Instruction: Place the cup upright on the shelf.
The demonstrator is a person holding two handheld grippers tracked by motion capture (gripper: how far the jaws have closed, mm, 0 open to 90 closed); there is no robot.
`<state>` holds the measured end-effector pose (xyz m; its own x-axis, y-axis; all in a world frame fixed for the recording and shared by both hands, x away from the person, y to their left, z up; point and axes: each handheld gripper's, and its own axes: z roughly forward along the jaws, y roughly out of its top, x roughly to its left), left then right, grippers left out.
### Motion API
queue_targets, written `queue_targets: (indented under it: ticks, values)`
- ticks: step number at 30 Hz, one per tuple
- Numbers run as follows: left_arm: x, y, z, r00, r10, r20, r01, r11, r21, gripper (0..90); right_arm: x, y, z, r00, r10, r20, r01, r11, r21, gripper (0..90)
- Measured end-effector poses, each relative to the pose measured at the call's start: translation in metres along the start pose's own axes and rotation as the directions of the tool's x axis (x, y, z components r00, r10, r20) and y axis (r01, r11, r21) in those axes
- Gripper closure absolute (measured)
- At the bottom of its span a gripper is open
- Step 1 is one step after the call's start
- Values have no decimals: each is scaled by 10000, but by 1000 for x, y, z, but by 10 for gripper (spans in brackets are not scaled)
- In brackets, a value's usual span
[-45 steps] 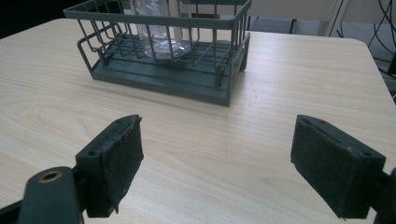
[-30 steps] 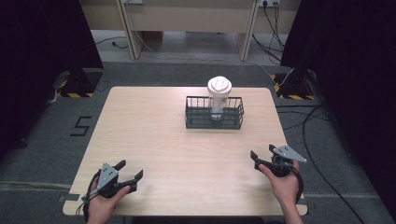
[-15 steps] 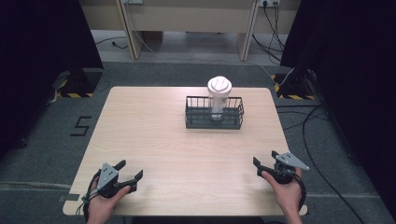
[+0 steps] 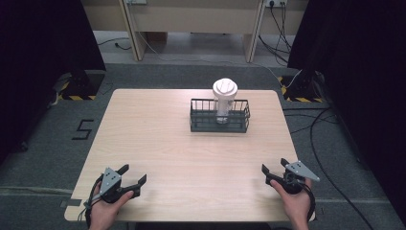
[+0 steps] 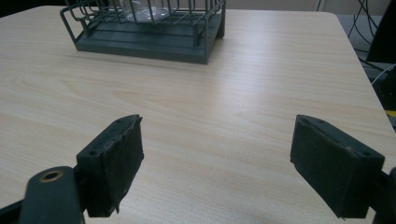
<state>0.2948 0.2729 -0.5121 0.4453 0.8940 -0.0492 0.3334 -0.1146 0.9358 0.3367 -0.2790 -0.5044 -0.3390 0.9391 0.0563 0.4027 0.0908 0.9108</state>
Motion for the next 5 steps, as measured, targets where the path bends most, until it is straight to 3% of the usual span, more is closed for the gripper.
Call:
queue_targets:
  ticks: [5]
  values:
    - [0, 0, 1, 10000, 6, -2, -6, 10000, -13, 182, 1, 0, 0, 9999, 102, -37, -103, 9999, -111, 178]
